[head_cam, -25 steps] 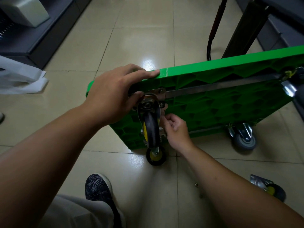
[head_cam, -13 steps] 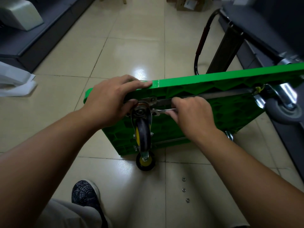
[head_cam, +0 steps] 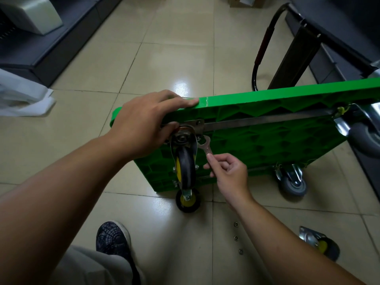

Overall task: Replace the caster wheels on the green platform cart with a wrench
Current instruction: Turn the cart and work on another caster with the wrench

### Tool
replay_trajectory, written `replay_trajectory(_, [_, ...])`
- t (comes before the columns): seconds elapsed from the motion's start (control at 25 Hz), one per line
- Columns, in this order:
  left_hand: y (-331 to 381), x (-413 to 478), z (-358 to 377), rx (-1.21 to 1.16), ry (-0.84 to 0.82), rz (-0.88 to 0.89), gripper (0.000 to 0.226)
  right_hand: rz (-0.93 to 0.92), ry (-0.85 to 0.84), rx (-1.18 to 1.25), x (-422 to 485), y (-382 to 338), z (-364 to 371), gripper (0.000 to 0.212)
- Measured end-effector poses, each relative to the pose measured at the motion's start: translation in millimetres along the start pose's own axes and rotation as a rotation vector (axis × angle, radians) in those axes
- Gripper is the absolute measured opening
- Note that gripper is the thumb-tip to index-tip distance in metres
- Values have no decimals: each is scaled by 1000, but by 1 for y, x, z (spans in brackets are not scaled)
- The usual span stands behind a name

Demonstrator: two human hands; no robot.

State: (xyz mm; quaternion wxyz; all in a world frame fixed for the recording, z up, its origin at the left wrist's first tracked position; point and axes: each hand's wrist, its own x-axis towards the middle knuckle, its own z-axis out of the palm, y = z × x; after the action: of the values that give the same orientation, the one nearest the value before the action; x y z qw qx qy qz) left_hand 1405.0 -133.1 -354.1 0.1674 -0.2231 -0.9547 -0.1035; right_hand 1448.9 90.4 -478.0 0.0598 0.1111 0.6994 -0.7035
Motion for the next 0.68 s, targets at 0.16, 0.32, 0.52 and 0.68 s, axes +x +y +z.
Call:
replay_trajectory(0.16, [-1, -1, 1, 7, -11, 10, 63, 17, -5, 98, 9, 10, 15, 25])
replay_trajectory(0.32, [-2, -1, 1, 1, -1, 11, 62, 93, -33, 213, 13, 18, 35, 18])
replay_trajectory(0.52, [-1, -1, 1, 3, 9, 13, 62, 169, -82, 235, 20, 25, 46, 32])
replay_trajectory(0.68, [-1, -1, -1, 10, 5, 6, 62, 103, -142, 61, 25, 18, 35, 17])
